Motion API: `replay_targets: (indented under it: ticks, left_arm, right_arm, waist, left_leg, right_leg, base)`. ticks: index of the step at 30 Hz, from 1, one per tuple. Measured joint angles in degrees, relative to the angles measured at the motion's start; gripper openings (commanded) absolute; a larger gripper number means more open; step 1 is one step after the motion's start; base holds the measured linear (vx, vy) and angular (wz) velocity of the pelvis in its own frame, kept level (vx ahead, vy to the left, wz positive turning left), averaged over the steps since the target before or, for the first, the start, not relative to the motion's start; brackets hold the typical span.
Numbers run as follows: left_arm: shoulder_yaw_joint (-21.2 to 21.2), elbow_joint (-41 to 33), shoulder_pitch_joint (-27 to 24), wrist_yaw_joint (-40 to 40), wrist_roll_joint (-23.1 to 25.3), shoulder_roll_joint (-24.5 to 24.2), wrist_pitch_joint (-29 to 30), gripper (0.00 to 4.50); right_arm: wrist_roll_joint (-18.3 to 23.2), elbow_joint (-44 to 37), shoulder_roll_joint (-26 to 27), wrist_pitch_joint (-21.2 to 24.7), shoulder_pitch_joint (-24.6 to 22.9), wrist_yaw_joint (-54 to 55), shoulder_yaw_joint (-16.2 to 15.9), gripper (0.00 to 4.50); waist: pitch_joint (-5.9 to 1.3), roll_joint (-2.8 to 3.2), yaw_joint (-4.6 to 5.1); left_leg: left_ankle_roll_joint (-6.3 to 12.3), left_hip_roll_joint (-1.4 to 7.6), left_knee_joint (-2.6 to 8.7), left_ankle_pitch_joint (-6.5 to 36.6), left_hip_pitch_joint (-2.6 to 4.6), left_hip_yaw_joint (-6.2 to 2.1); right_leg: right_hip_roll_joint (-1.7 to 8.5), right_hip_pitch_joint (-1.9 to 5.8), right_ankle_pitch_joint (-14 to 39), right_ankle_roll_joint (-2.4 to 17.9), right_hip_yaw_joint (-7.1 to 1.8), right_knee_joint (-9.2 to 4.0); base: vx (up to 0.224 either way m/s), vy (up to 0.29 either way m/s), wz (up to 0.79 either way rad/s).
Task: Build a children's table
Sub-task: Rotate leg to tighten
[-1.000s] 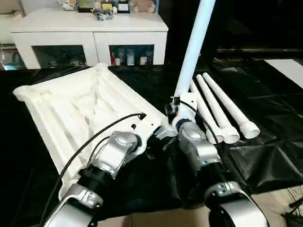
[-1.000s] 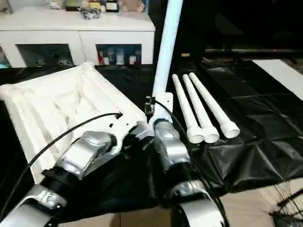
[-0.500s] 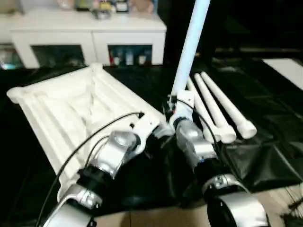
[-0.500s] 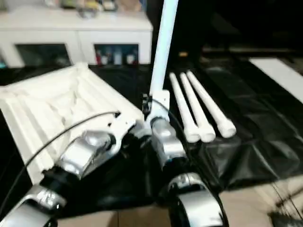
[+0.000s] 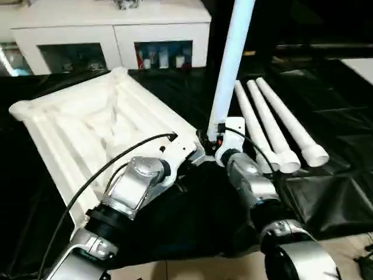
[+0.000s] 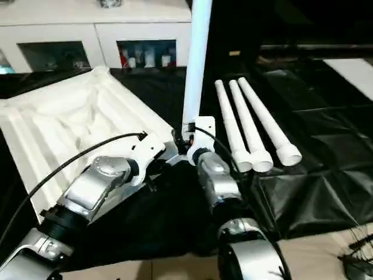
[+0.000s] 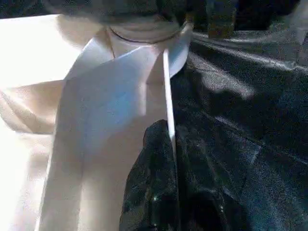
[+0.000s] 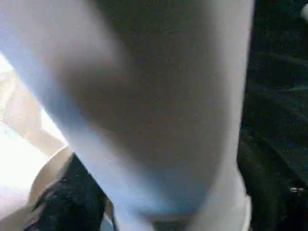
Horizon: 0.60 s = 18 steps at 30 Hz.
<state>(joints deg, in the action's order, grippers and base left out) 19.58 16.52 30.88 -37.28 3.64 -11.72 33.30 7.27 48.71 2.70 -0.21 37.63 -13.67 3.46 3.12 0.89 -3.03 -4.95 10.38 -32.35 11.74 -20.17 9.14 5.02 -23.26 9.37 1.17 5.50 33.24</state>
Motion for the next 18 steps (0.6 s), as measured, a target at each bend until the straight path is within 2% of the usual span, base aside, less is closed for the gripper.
replay_targets:
  ticks: [3,10,18]
  left_arm:
    - [0.4,-0.5,0.0,-1.2,0.0,-1.1,-1.2,0.00]
    - [0.9,-0.9,-1.0,-4.9,0.0,-3.8,-5.0,0.00]
    - [1.0,-1.2,-3.9,-13.1,-1.8,-8.8,-13.8,0.00]
  right_arm:
    - [1.0,-3.4,-1.7,0.1,-1.6,-5.0,-1.0,3.93]
    - [1.6,-7.2,-6.7,0.2,-3.7,-17.4,-3.8,4.40]
    - [2.4,-15.8,-14.6,5.0,-9.0,-32.8,-8.1,4.40]
  waist:
    - [-0.05,0.23,-0.33]
    - [-0.05,0.23,-0.32]
    - [-0.12,0.36,-0.49]
  left_leg:
    - [0.44,0.39,-0.04,-0.6,-0.13,0.38]
    - [0.61,0.44,-0.12,-0.5,-0.13,0.66]
    - [0.56,0.54,-0.28,-0.5,-0.03,0.77]
  right_leg:
    - [-0.16,-0.09,0.2,0.1,0.04,0.00]
    - [-0.13,-0.13,0.3,0.1,-0.06,-0.07]
    - [-0.09,-0.05,0.3,0.1,-0.07,0.13]
  base:
    - [0.000,0.000,0.00]
    - [0.000,0.000,0.00]
    - [0.000,0.000,0.00]
